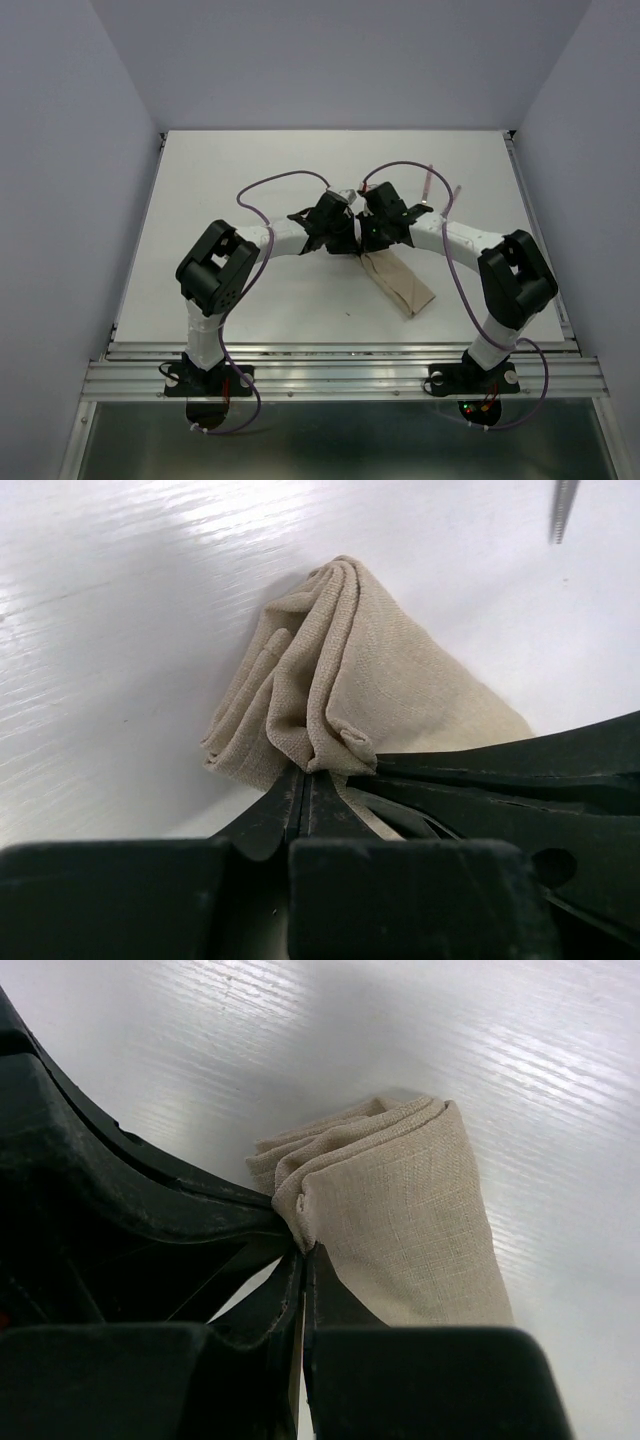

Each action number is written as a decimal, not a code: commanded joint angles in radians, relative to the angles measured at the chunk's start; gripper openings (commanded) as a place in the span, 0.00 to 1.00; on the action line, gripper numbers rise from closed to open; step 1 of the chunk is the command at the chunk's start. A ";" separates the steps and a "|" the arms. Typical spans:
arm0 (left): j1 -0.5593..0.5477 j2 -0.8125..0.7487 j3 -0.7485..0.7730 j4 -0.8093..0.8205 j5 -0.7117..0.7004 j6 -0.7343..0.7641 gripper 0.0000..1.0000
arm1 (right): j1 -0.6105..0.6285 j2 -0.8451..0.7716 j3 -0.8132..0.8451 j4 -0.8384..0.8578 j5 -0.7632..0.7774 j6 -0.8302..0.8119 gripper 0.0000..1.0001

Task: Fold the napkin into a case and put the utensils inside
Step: Grasp the top corner of the smaller rectangle folded napkin from the folded napkin.

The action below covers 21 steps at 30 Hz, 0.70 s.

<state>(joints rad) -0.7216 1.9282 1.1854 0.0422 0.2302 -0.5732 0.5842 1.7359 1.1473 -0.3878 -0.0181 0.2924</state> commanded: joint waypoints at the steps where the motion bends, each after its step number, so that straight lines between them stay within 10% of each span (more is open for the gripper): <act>1: 0.001 -0.031 0.017 -0.024 -0.012 0.030 0.00 | -0.003 -0.102 -0.001 -0.009 0.073 0.005 0.01; 21: 0.008 -0.060 -0.020 0.025 0.064 0.036 0.00 | -0.003 -0.085 0.023 -0.054 0.193 0.014 0.01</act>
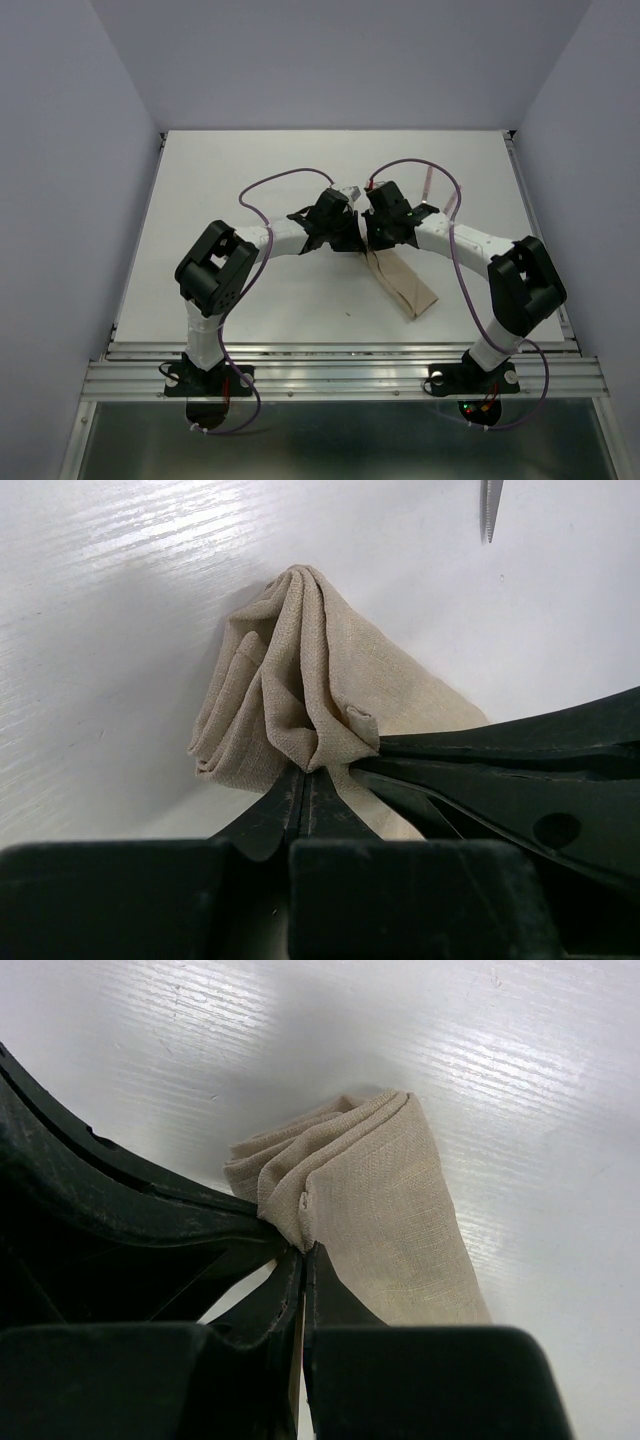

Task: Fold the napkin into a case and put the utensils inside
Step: Grasp the top corner of the smaller rectangle folded napkin from the folded napkin.

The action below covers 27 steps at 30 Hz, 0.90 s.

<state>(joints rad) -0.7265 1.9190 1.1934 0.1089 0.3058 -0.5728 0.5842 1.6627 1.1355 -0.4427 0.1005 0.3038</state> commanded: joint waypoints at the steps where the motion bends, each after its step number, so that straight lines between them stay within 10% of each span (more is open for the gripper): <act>1: 0.013 -0.055 -0.031 -0.040 -0.007 0.036 0.00 | -0.003 0.003 0.036 0.004 0.073 0.001 0.01; 14: 0.015 -0.040 -0.020 -0.040 0.004 0.037 0.07 | -0.003 0.020 0.046 0.030 0.028 0.004 0.01; 19: 0.015 -0.040 -0.017 -0.048 0.001 0.036 0.29 | -0.003 0.025 0.043 0.033 0.018 0.003 0.01; 27: 0.015 -0.043 -0.017 -0.046 0.003 0.036 0.13 | -0.003 0.023 0.046 0.038 0.013 0.001 0.01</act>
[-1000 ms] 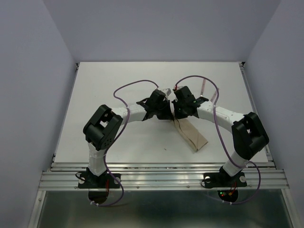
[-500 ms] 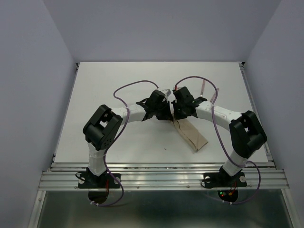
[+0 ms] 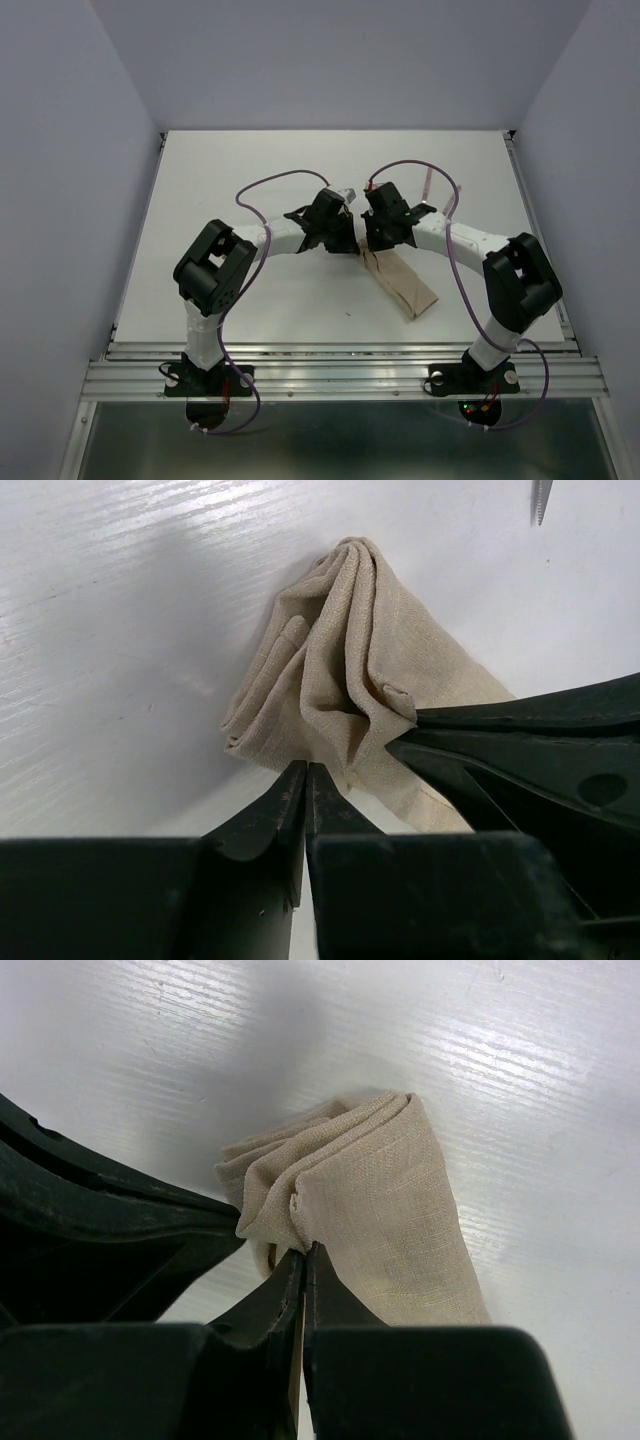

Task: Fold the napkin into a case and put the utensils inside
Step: Grasp the top corner of the smaller rectangle folded napkin from the folded napkin.

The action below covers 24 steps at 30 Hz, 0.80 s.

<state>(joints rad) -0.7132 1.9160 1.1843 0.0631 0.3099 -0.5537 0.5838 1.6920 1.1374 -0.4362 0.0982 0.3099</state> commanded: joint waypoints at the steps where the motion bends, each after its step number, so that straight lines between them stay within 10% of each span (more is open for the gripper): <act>1: 0.001 -0.038 -0.008 0.000 -0.003 0.015 0.11 | -0.002 -0.006 0.044 0.030 0.012 -0.003 0.01; 14: -0.005 -0.055 -0.011 0.015 0.003 0.006 0.44 | -0.002 0.003 0.044 0.036 -0.005 -0.005 0.01; 24: -0.014 -0.015 0.023 -0.003 -0.009 0.011 0.41 | -0.002 0.003 0.048 0.037 -0.005 -0.005 0.01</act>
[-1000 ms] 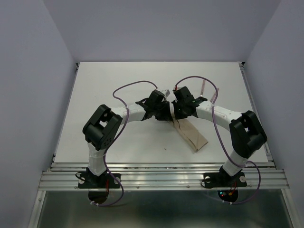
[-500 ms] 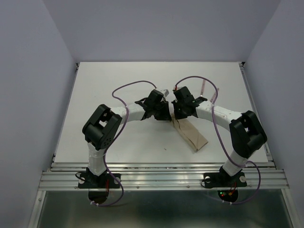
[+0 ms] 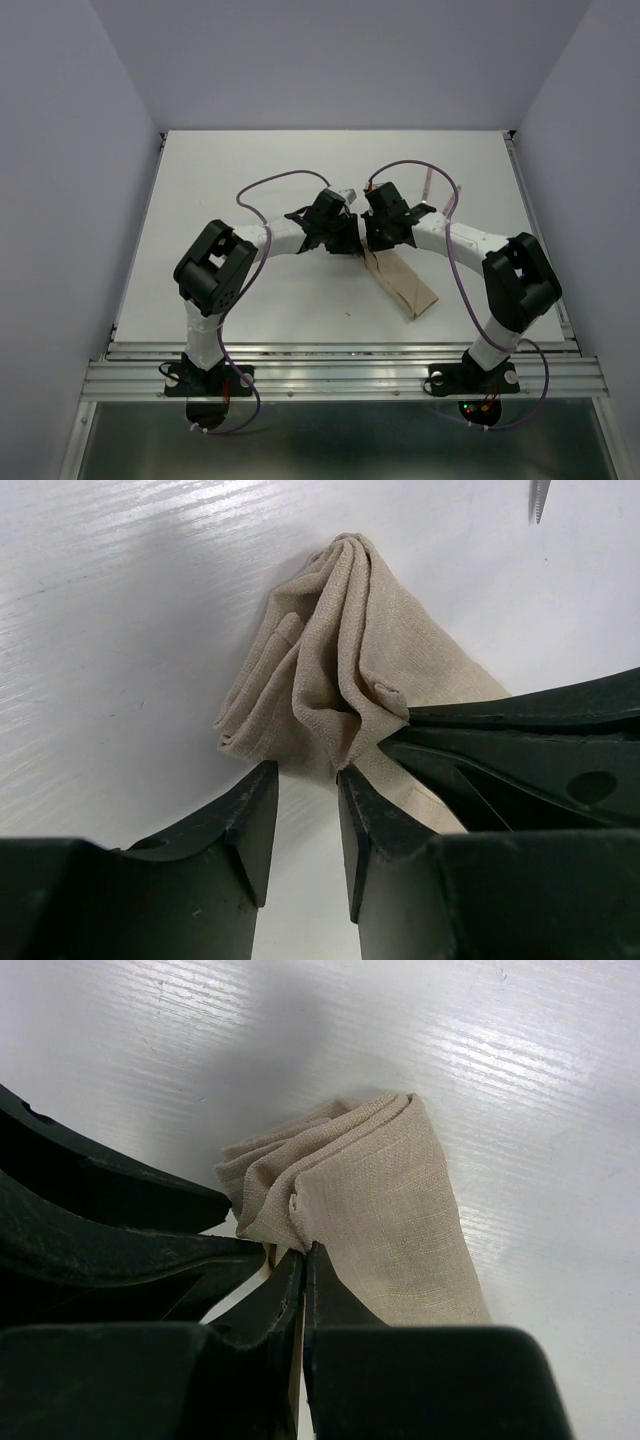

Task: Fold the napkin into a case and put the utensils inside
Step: Grasp the top corner of the smaller rectangle folded napkin from the folded napkin.

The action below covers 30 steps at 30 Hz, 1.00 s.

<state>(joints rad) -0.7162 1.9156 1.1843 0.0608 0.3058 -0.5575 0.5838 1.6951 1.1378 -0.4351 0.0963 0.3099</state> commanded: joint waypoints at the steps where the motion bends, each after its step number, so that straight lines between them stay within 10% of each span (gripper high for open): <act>1: -0.012 -0.013 0.024 -0.003 -0.005 0.016 0.40 | -0.002 0.000 0.048 0.035 -0.001 -0.005 0.01; 30: -0.028 0.036 0.075 -0.015 -0.008 -0.004 0.37 | -0.002 -0.011 0.034 0.035 -0.010 -0.005 0.01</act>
<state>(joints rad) -0.7387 1.9568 1.2125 0.0391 0.3019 -0.5598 0.5838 1.6951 1.1381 -0.4347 0.0933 0.3099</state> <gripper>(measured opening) 0.364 0.023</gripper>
